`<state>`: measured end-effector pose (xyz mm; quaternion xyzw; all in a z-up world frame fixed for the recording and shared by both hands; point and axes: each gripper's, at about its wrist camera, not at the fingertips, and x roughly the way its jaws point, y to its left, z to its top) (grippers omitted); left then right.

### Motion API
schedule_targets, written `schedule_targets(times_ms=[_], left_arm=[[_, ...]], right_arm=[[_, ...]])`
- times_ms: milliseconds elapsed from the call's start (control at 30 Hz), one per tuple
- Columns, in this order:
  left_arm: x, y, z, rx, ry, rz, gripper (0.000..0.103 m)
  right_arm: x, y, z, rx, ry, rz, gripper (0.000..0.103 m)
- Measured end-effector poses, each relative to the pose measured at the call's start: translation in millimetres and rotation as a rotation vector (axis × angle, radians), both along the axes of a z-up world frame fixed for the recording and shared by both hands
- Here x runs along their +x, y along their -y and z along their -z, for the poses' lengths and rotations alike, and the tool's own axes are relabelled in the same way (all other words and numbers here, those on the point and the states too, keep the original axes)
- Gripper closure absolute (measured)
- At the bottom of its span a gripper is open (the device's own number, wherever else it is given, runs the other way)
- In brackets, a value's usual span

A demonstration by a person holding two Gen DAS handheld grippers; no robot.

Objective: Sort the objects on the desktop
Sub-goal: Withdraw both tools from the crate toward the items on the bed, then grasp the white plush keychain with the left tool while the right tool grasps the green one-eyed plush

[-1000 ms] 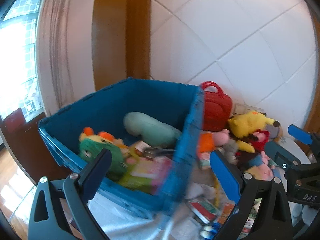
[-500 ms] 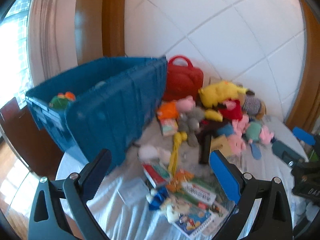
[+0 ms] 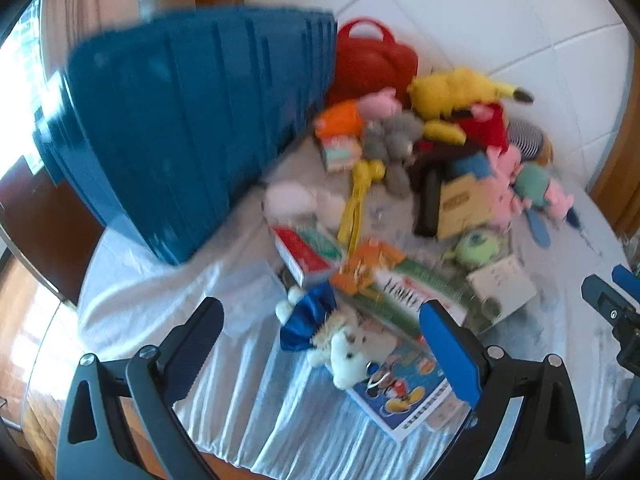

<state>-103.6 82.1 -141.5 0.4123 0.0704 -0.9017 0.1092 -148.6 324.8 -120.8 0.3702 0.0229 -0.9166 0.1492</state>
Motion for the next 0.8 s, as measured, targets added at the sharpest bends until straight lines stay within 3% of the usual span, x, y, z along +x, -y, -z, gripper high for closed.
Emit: schedule_targets(times_ms=[167, 333, 433, 600, 700, 800], left_arm=[[-7, 1, 47, 0.036, 0.062, 0.009, 0.003], [-17, -6, 66, 0.051, 0.079, 0.012, 0.003], [-24, -4, 79, 0.053, 0.120, -0.005, 0.016], [-30, 1, 91, 0.071, 0.134, -0.004, 0.027], [-35, 6, 97, 0.080, 0.140, -0.034, 0.032], [-40, 10, 104, 0.089, 0.146, -0.066, 0.032]], right_arm=[[-3, 3, 50, 0.002, 0.098, 0.014, 0.000], [-6, 10, 72, 0.008, 0.127, 0.013, 0.000], [-8, 14, 73, 0.015, 0.130, 0.006, 0.000], [-21, 16, 73, 0.023, 0.125, 0.003, 0.001], [-35, 15, 72, 0.034, 0.111, -0.010, 0.018], [-60, 17, 80, 0.034, 0.125, -0.023, 0.020]])
